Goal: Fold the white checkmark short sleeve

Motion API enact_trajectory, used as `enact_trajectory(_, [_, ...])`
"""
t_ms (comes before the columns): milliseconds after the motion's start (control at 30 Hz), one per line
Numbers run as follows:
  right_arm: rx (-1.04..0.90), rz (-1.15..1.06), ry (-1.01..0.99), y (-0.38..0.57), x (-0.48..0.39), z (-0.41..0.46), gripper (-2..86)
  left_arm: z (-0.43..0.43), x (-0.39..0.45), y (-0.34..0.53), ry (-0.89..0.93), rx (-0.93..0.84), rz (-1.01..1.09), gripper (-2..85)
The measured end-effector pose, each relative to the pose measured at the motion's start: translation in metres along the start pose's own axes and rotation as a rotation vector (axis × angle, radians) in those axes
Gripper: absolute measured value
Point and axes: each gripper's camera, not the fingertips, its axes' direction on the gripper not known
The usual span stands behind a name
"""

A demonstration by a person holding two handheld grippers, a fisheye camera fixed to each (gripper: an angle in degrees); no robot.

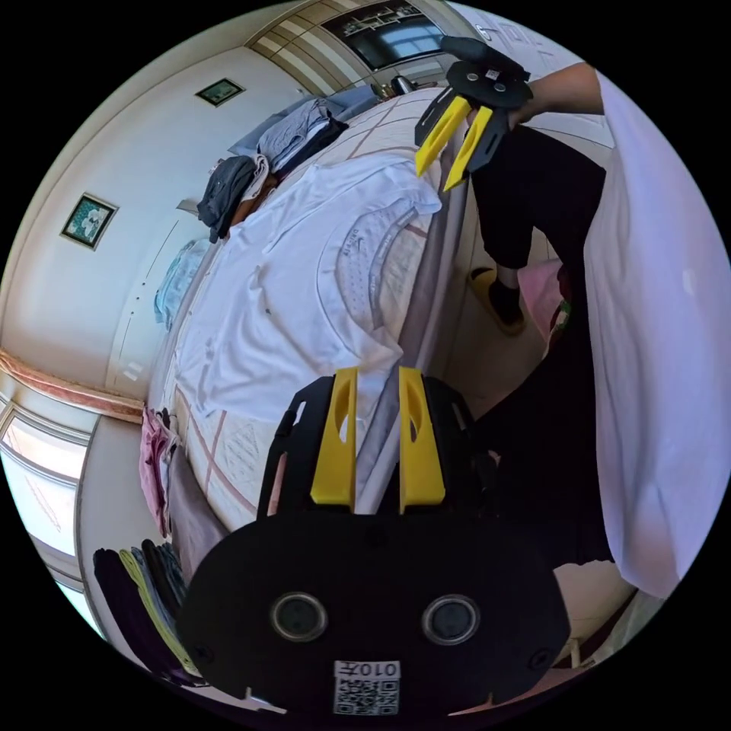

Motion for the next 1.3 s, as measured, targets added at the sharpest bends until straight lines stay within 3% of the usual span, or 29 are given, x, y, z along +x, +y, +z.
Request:
enact_trajectory(233, [-0.004,-0.083,0.131,0.001,-0.008,0.012,5.0,0.004,0.025,-0.002,0.014,0.001,-0.048,9.1])
enact_trajectory(567, [0.155,0.188,-0.385,0.025,0.105,-0.019,3.9,0.011,0.062,-0.008,-0.163,-0.012,-0.035,10.0])
enact_trajectory(867, [0.194,0.251,-0.464,0.042,0.140,-0.011,3.9,0.027,0.089,-0.023,-0.279,-0.033,-0.029,8.2])
enact_trajectory(1200, [0.175,0.259,-0.428,0.064,0.145,-0.001,3.4,-0.010,0.054,-0.026,-0.166,0.020,-0.152,0.7])
enact_trajectory(1300, [0.156,0.204,-0.454,0.067,0.142,0.003,2.6,-0.022,0.045,-0.037,-0.111,-0.021,-0.061,0.2])
